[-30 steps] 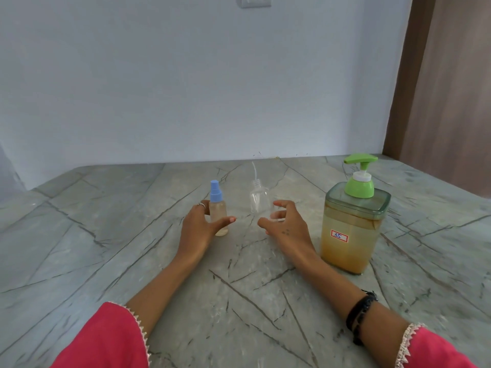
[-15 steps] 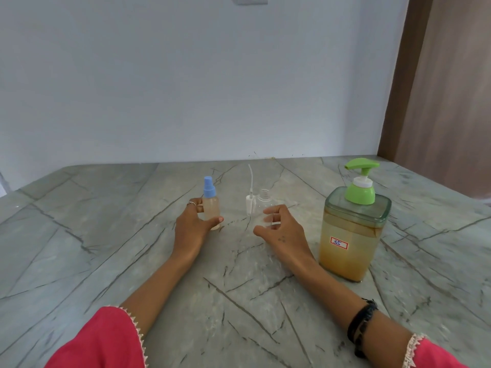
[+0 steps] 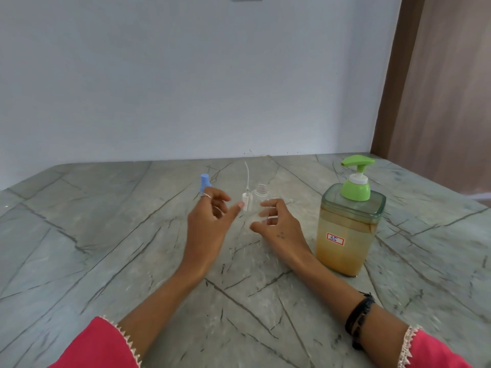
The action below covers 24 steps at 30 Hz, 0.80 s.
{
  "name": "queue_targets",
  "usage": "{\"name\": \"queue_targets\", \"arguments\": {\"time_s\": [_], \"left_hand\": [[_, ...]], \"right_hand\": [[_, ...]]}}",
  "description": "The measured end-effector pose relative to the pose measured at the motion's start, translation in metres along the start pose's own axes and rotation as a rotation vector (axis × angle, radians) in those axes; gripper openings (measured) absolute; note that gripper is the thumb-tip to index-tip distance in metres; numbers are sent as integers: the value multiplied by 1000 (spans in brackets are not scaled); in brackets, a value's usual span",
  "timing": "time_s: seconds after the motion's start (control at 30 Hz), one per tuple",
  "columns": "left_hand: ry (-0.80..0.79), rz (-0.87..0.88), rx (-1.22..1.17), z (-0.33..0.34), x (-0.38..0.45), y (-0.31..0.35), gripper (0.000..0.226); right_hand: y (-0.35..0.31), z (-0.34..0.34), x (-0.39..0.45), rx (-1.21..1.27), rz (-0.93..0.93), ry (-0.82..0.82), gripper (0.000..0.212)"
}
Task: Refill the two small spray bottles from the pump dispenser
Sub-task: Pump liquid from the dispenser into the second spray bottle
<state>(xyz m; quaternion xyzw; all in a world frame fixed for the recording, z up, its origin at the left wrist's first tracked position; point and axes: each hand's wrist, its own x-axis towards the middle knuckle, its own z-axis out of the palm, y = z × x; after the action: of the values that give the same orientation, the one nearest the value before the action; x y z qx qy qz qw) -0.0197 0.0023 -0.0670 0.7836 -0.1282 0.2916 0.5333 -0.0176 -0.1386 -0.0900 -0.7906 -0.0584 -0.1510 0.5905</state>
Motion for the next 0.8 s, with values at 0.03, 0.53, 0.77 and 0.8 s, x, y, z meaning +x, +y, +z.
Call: {"name": "queue_targets", "arguments": {"time_s": [0.03, 0.53, 0.77, 0.8], "left_hand": [[-77, -16, -10, 4, -4, 3, 28], [-143, -66, -105, 11, -11, 1, 31], [-138, -2, -157, 7, -9, 11, 39], [-145, 13, -169, 6, -10, 13, 42]], "right_hand": [[-1, 0, -1, 6, -16, -6, 44], [-6, -9, -7, -20, -207, -60, 47], [-21, -21, -14, -192, -407, 144, 49], [-24, -23, -19, -220, -436, 152, 47]]}}
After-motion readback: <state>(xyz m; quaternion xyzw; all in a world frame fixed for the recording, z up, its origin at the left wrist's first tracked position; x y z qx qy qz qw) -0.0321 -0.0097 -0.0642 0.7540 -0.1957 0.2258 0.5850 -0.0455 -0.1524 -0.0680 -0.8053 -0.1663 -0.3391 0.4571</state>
